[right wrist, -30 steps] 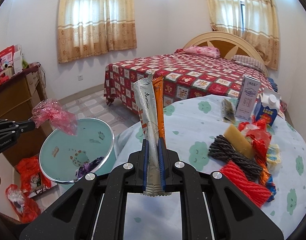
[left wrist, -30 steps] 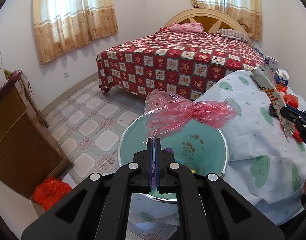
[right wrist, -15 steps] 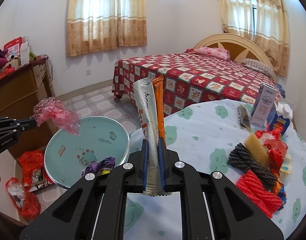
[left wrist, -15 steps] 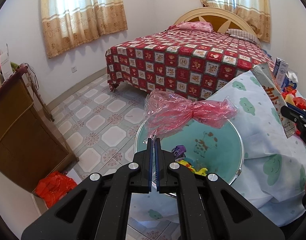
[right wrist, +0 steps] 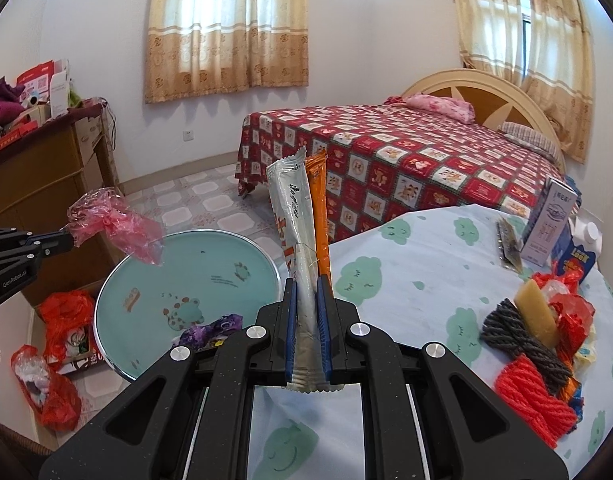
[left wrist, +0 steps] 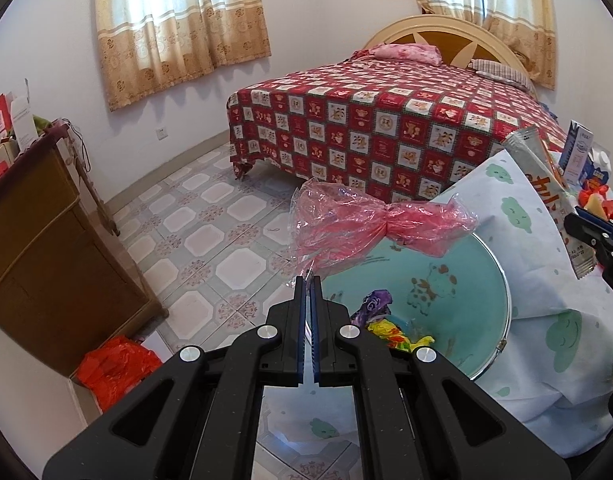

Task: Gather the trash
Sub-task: 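Open the left tool over the bin while the right tool releases the orange-and-white wrapper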

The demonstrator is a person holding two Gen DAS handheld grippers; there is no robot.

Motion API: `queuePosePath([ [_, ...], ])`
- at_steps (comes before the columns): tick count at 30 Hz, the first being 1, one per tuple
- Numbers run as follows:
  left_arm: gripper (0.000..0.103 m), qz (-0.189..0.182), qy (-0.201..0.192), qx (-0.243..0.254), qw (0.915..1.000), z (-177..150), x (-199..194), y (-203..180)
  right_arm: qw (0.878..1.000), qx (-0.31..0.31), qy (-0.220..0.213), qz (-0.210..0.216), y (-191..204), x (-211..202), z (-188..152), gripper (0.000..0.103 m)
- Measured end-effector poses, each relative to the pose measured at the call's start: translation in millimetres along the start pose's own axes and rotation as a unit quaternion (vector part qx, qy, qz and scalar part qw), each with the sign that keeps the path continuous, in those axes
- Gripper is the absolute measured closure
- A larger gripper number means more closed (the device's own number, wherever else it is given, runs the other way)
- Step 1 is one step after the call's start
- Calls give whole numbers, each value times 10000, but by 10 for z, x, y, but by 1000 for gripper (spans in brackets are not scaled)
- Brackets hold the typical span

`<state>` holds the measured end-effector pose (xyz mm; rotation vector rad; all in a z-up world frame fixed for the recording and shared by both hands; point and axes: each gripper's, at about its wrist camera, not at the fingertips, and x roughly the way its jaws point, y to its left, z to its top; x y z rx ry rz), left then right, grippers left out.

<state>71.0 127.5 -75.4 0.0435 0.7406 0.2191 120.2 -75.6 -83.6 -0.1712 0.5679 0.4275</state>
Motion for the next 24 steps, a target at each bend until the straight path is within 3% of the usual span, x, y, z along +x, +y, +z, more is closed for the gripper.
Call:
queuePosePath([
  [24,101,130,35,-53,9999,-16,72,70,9995,-236,84,181,229,128,39,92],
])
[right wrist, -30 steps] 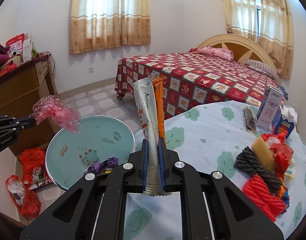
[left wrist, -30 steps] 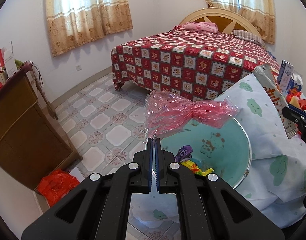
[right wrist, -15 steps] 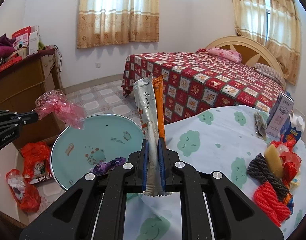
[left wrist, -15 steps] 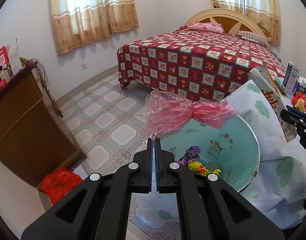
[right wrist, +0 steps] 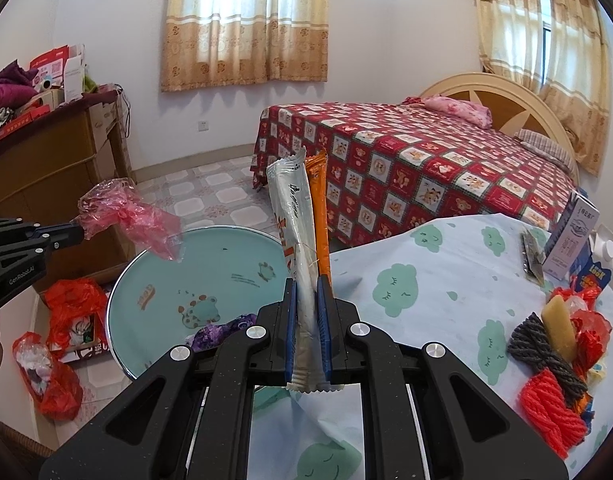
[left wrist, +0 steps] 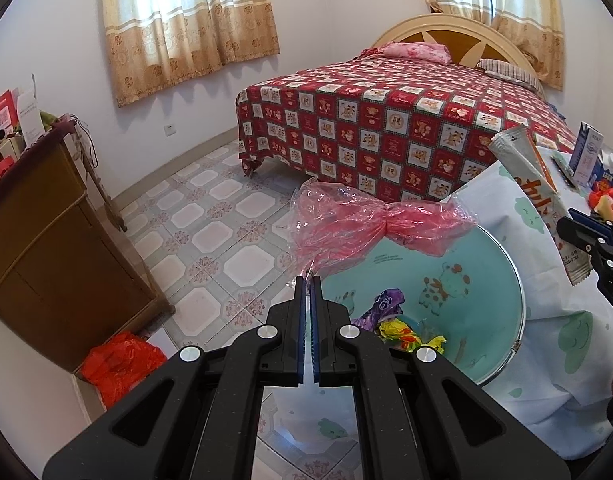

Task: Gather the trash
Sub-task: 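Open the left tool over the bin while the right tool releases the orange-and-white wrapper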

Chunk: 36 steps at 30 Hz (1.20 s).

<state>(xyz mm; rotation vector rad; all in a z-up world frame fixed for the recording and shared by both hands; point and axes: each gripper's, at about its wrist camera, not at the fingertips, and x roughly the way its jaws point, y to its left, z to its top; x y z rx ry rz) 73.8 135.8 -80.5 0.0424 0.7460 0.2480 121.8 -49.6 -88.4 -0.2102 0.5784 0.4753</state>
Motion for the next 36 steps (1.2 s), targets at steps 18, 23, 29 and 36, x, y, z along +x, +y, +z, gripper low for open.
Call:
queuePosePath([
  [18,101,-30,21,9,10000,-19,17,-27,9999,-115,9,81,97,25,38,92],
  [23,95,-174,-4,50,9998,-46,17,-110,9995,-197,13,237,150,67,35,87],
  [29,65,-300,66,134,9994,-102,61,-215,9993,-252,61,285,183,124,-5,69],
  [36,50,-279,122,180,9994,-126,81,-238,9996,-162,69,202,123,67,-37,63],
])
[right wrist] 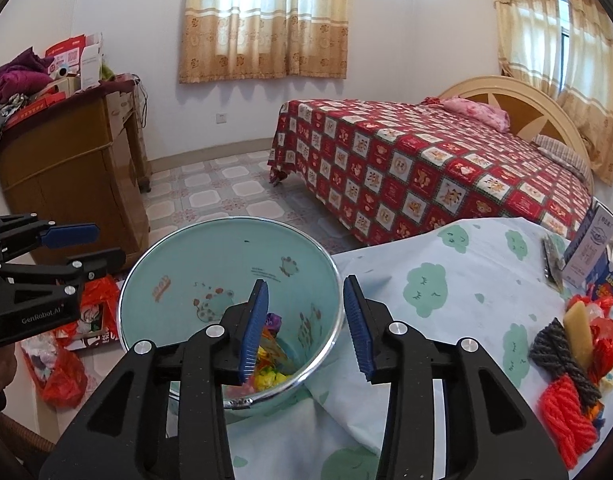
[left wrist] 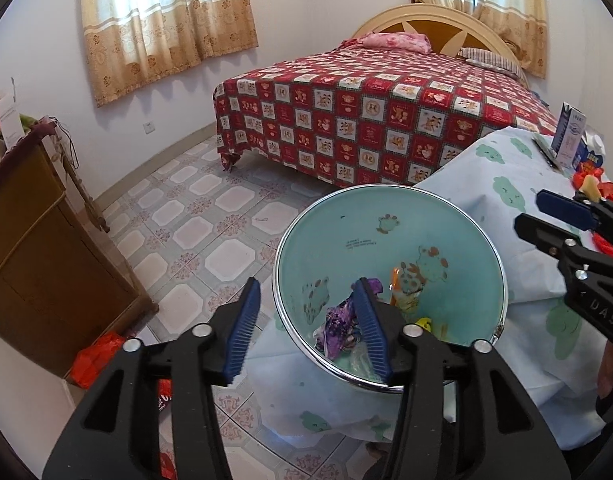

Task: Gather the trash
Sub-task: 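Open the left tool over the bin while the right tool releases the orange-and-white wrapper, then grasp the red mesh net with the right tool and lift it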

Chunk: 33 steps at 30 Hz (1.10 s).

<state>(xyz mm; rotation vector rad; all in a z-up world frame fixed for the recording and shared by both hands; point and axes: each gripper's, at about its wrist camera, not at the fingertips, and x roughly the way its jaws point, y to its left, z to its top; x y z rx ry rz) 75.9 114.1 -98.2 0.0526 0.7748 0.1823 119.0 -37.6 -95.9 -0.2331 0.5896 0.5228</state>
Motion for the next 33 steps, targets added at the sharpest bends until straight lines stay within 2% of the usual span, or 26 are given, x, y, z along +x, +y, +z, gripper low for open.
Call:
queuePosePath([
  [2,40,32,-7,-15,10000,-18,-7,-6,10000,59,-13,-78,-71,-76,-42,60],
  [7,35,-58,63,101,9999,-79,-1,-73,9985,249,15,-489,-375,-385,-257,55],
  [12,34,-199,184,446,9986,-241,13,-325,9920,602,110,-1102,-885,-770,-600,53],
  [16,34,-264,269,647,9972,-325,26,-470,9808,965,367,-1653,-1416,-983,-912,53],
  [18,34,-261,286,699,9968,-343,31,-505,9774,1063,478,-1763,-1579,-999,-990,47],
  [20,34,-263,304,717,9966,-360,30,-525,9753,1068,652,-1820,-1723,-966,-1059,45],
  [25,34,-249,305,707,9967,-342,32,-519,9770,1022,1132,-1489,-1866,-811,-1130,45],
  [26,34,-249,308,712,9967,-343,35,-515,9769,917,1247,-1474,-1850,-767,-1132,46],
  [28,34,-255,313,722,9966,-342,31,-515,9760,791,1377,-1488,-1824,-742,-1148,59],
  [29,34,-265,312,726,9965,-340,21,-515,9763,763,1410,-1452,-1795,-721,-1147,71],
  [32,34,-283,275,712,9967,-308,-5,-523,9784,854,1262,-1396,-1766,-779,-1152,79],
  [33,34,-289,260,704,9968,-299,-10,-526,9795,871,1180,-1383,-1743,-810,-1138,93],
])
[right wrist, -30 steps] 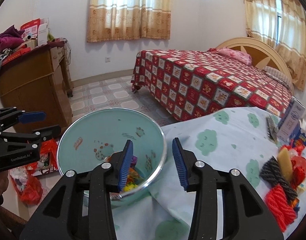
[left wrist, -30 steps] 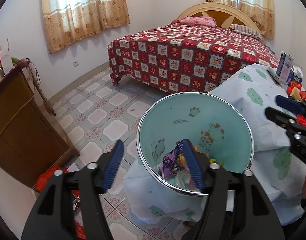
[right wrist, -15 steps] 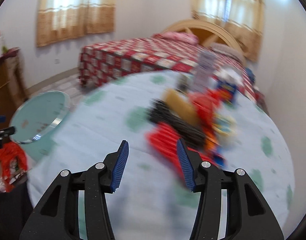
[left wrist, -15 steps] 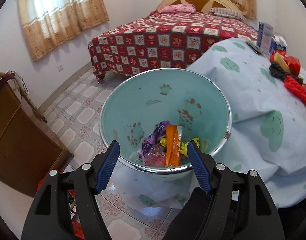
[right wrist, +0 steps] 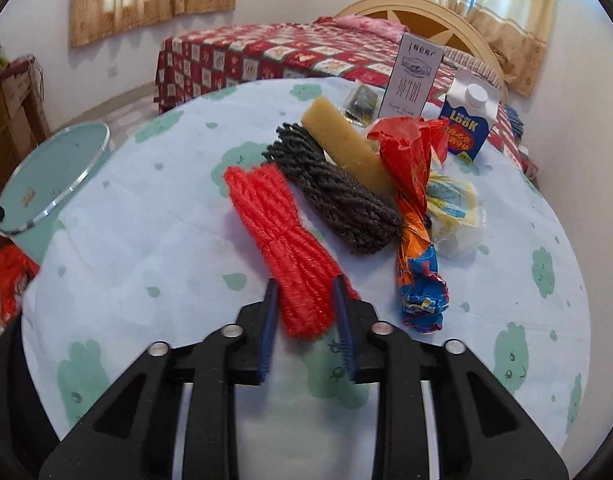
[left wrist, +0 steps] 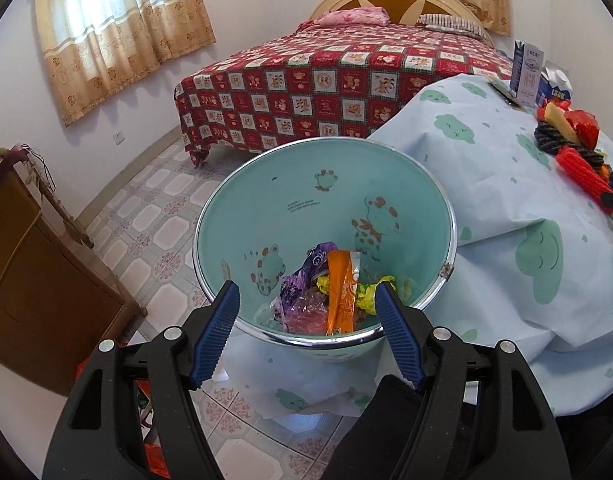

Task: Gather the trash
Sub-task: 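Grasp the red mesh net with the right tool and lift it, then grasp the black mesh net with the left tool and lift it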

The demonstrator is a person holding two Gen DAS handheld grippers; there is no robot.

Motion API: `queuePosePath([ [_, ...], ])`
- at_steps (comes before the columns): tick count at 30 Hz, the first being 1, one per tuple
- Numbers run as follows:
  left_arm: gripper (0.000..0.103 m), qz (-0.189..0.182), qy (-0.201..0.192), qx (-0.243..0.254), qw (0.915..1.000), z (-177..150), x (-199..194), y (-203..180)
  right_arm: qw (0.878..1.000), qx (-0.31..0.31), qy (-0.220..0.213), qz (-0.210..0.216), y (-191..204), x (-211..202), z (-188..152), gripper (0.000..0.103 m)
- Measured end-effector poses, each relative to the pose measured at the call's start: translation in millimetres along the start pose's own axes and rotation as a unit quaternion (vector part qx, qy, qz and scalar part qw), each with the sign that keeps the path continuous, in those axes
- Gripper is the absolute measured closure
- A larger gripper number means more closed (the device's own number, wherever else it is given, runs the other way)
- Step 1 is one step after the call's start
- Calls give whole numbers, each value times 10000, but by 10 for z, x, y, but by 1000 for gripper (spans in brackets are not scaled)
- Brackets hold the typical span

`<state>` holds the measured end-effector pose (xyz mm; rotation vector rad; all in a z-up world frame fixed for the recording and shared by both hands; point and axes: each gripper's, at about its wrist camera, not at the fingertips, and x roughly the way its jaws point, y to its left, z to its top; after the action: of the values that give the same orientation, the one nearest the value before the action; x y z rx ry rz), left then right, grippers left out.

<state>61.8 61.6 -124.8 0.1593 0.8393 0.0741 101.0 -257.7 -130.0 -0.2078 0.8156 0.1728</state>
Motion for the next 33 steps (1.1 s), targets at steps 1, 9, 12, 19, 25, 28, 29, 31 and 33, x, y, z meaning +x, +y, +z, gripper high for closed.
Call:
queuePosePath([
  [1,34,-7,-34,-3,10000,21,-25,-3,9999,19,-124,1,30,-65,-1,93],
  [9,34,-203,-230,164,9994,210,-120,-288,9950,540,-836,-90,-110,-519,-46,93],
  [12,34,-352,-286,264,9986,303,-135,-497,9904,961,-942,-312,-357,-637,-138,93],
  [19,34,-762,-488,556,9943,590,-190,-1183,9810,1487,-823,-934,-831,-700,-347,93],
  [25,34,-1056,-501,821,9897,767,-177,-1803,9768,1711,-734,-1059,-1066,-666,-538,93],
  [28,34,-1193,-541,934,9870,863,-190,-2123,9738,1856,-753,-1076,-1186,-672,-624,93],
  [29,34,-1264,-543,959,9858,905,-194,-2238,9727,1907,-768,-1076,-1227,-687,-656,93],
  [31,34,-1372,-578,1000,9838,997,-200,-2471,9711,1967,-799,-1086,-1280,-709,-690,93],
  [33,34,-1447,-605,984,9827,1071,-195,-2651,9699,2010,-845,-1085,-1324,-740,-726,93],
])
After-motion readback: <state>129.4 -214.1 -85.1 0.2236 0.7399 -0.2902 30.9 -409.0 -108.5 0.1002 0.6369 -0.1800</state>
